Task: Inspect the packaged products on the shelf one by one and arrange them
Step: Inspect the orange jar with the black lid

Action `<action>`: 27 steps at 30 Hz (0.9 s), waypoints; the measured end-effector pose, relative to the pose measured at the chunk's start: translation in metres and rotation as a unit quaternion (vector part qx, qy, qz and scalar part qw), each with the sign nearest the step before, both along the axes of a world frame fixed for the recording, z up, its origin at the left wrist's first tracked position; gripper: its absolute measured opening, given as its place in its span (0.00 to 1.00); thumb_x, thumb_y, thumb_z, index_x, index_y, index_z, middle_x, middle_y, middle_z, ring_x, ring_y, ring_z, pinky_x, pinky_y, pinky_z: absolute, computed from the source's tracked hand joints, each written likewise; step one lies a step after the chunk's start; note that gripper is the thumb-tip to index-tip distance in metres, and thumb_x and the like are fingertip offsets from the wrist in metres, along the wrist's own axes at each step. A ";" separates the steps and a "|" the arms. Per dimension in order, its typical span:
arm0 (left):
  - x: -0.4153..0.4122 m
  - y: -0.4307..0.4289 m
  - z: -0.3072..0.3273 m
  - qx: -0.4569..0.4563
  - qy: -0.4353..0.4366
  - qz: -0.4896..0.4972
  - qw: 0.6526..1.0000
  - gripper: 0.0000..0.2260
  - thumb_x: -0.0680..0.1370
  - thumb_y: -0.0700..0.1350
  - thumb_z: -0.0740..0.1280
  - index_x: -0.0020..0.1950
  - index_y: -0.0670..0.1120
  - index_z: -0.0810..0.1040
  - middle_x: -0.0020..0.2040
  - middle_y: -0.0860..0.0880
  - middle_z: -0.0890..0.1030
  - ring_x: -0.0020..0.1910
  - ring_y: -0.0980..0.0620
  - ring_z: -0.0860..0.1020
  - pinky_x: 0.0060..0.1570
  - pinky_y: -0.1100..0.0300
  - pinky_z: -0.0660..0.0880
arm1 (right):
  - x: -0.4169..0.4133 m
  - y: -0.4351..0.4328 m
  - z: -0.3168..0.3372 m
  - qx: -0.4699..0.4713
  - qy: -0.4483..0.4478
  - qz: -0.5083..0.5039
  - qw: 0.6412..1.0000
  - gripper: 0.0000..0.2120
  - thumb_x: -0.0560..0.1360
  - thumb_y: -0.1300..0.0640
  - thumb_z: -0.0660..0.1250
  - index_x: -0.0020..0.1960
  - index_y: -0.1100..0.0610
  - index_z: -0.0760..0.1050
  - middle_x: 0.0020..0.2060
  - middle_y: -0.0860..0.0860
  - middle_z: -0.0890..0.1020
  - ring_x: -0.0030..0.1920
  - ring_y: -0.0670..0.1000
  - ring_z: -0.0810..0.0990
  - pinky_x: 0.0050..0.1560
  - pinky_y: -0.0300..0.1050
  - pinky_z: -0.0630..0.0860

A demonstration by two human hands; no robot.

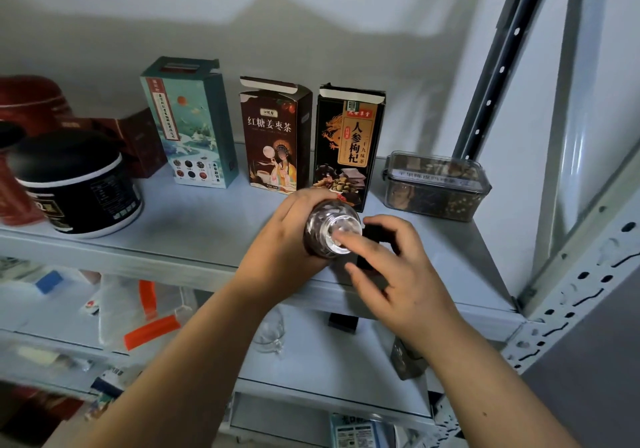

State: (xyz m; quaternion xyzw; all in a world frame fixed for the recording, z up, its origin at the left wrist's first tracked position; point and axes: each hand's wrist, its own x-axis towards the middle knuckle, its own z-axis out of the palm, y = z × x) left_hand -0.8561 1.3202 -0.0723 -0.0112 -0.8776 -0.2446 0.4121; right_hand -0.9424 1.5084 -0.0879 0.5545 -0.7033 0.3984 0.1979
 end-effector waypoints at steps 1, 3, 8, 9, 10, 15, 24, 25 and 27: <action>0.000 0.000 0.001 0.001 -0.004 0.001 1.000 0.28 0.68 0.39 0.80 0.66 0.42 0.75 0.60 0.53 0.76 0.60 0.59 0.73 0.64 0.71 0.66 | 0.001 -0.001 0.000 -0.002 -0.002 -0.012 1.000 0.20 0.80 0.52 0.66 0.71 0.46 0.76 0.65 0.53 0.70 0.63 0.46 0.74 0.62 0.37 0.73; 0.001 -0.001 0.002 0.000 -0.008 0.006 1.000 0.28 0.69 0.40 0.79 0.67 0.42 0.75 0.61 0.53 0.75 0.61 0.59 0.72 0.64 0.72 0.65 | 0.003 -0.002 0.001 -0.004 -0.003 -0.028 1.000 0.21 0.80 0.51 0.66 0.72 0.47 0.75 0.64 0.53 0.70 0.61 0.45 0.74 0.61 0.36 0.73; 0.002 -0.001 0.001 0.017 -0.012 0.006 1.000 0.29 0.68 0.40 0.78 0.67 0.46 0.74 0.61 0.53 0.76 0.60 0.59 0.73 0.63 0.67 0.70 | 0.008 0.001 0.004 0.012 -0.021 -0.008 1.000 0.23 0.79 0.51 0.68 0.74 0.48 0.74 0.65 0.53 0.72 0.65 0.42 0.73 0.67 0.30 0.67; 0.002 -0.001 0.002 0.025 -0.010 0.005 1.000 0.29 0.68 0.40 0.78 0.67 0.47 0.73 0.60 0.55 0.75 0.60 0.60 0.73 0.63 0.66 0.71 | 0.010 0.002 0.006 0.007 -0.041 0.001 0.999 0.23 0.78 0.51 0.71 0.73 0.46 0.73 0.65 0.50 0.73 0.66 0.40 0.73 0.67 0.30 0.67; 0.002 -0.001 0.002 0.033 -0.009 0.004 0.999 0.29 0.69 0.41 0.78 0.67 0.49 0.73 0.60 0.56 0.75 0.60 0.60 0.73 0.62 0.66 0.71 | 0.012 0.004 0.009 -0.002 -0.076 0.008 0.997 0.24 0.77 0.52 0.73 0.72 0.43 0.73 0.64 0.46 0.75 0.65 0.38 0.73 0.66 0.30 0.69; 0.002 -0.004 0.001 0.044 -0.011 0.008 0.999 0.31 0.69 0.41 0.79 0.69 0.48 0.72 0.61 0.56 0.74 0.62 0.60 0.72 0.64 0.66 0.70 | 0.022 0.006 0.015 -0.054 -0.240 -0.002 0.969 0.26 0.69 0.53 0.81 0.62 0.40 0.74 0.58 0.42 0.80 0.51 0.43 0.84 0.50 0.30 0.76; 0.005 -0.005 -0.002 -0.013 -0.057 0.017 0.998 0.39 0.68 0.41 0.79 0.77 0.48 0.67 0.69 0.52 0.73 0.70 0.49 0.68 0.73 0.62 0.59 | 0.009 0.000 0.039 0.025 -0.055 -0.058 0.996 0.29 0.73 0.54 0.79 0.69 0.41 0.74 0.64 0.43 0.78 0.64 0.44 0.76 0.62 0.49 0.78; 0.007 -0.004 -0.001 0.002 -0.062 0.020 0.998 0.39 0.68 0.41 0.79 0.76 0.49 0.67 0.67 0.55 0.72 0.71 0.51 0.66 0.71 0.70 0.55 | 0.008 -0.001 0.040 0.035 -0.050 -0.064 0.996 0.29 0.72 0.55 0.79 0.69 0.40 0.73 0.64 0.43 0.78 0.65 0.45 0.76 0.62 0.52 0.79; 0.011 -0.004 0.001 0.039 -0.075 0.019 0.996 0.38 0.69 0.41 0.78 0.75 0.52 0.66 0.64 0.60 0.68 0.71 0.57 0.60 0.65 0.81 0.48 | 0.006 -0.002 0.040 0.053 -0.039 -0.079 0.995 0.30 0.72 0.56 0.79 0.68 0.39 0.72 0.66 0.44 0.78 0.66 0.48 0.77 0.62 0.56 0.79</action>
